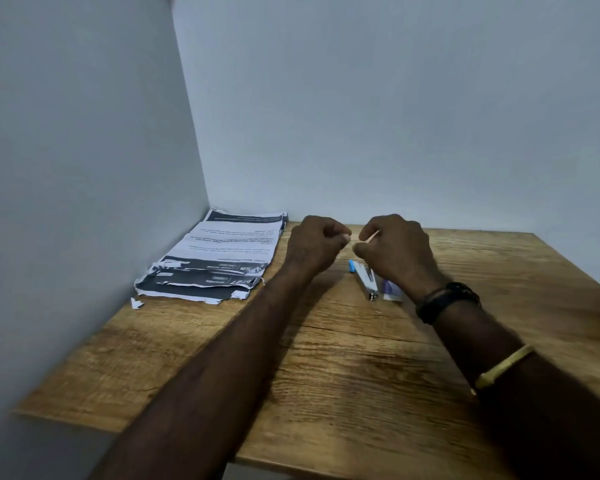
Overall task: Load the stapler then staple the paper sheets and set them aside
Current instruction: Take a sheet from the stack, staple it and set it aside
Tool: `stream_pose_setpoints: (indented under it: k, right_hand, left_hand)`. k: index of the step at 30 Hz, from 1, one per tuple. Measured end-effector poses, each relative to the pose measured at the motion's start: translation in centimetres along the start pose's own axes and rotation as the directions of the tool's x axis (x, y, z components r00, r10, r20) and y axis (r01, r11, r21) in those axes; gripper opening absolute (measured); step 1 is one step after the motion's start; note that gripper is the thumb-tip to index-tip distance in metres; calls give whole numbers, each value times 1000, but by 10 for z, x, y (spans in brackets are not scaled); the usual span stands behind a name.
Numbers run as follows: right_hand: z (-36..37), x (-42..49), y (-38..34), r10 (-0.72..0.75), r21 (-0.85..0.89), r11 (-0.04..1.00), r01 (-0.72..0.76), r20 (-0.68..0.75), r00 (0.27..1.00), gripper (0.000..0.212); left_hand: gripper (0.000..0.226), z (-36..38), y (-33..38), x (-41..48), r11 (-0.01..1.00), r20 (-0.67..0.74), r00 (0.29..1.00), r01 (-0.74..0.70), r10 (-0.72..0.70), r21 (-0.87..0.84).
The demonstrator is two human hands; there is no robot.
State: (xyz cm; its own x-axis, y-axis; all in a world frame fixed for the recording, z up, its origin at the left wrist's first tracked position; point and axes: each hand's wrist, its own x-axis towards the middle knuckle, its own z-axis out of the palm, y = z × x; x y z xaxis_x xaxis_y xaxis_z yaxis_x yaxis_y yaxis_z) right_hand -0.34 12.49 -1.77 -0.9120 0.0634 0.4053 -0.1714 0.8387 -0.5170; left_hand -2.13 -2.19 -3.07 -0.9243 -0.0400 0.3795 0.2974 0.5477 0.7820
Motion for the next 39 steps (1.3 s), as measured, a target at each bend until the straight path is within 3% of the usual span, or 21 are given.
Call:
stream_pose_setpoints:
  k: [1,4,8,11,16,24,31,34,37,39]
  right_hand:
    - [0,3,-7,-18,36,999,19,-22,1000,7]
    - [8,9,-34,-55,140,988,58,-26,998,14]
    - [35,17,-70,-61,262,964,38,78,995,16]
    - [63,24,-92,-42,274,962,-1,149,988,16]
    - [111,37,-108,111,233,959,-162,219,969,26]
    - [144,51,-111,152,80,982,-173,219,964,37]
    - [151,64,-112,242,341,888,-310,226,944,21]
    - [154,64,-108,211,459,844,-278,192,958,29]
    - [155,63,-102,75,526,830,-184,222,972,68]
    - [154,65,-99,16,527,838,-142,236,972,63]
  left_hand:
    - [12,-8,0,2,1000,-39,999,10,-11,-22]
    - [19,-36,-9,6,997,-130,990,54,-60,-50]
    - [15,-79,-32,9,993,-225,967,119,-118,-9]
    - [14,-102,-52,12,980,-201,960,200,-192,21]
    - [17,-108,-76,17,953,-159,945,298,-285,58]
    - [20,-116,-107,19,931,-187,920,360,-343,65]
    - [13,-115,-112,22,932,-221,912,360,-346,29]
    - [14,-117,-112,23,941,-259,911,337,-321,20]
    - [22,-121,-112,21,949,-278,915,313,-291,36]
    - [24,-120,-112,20,955,-273,923,294,-272,44]
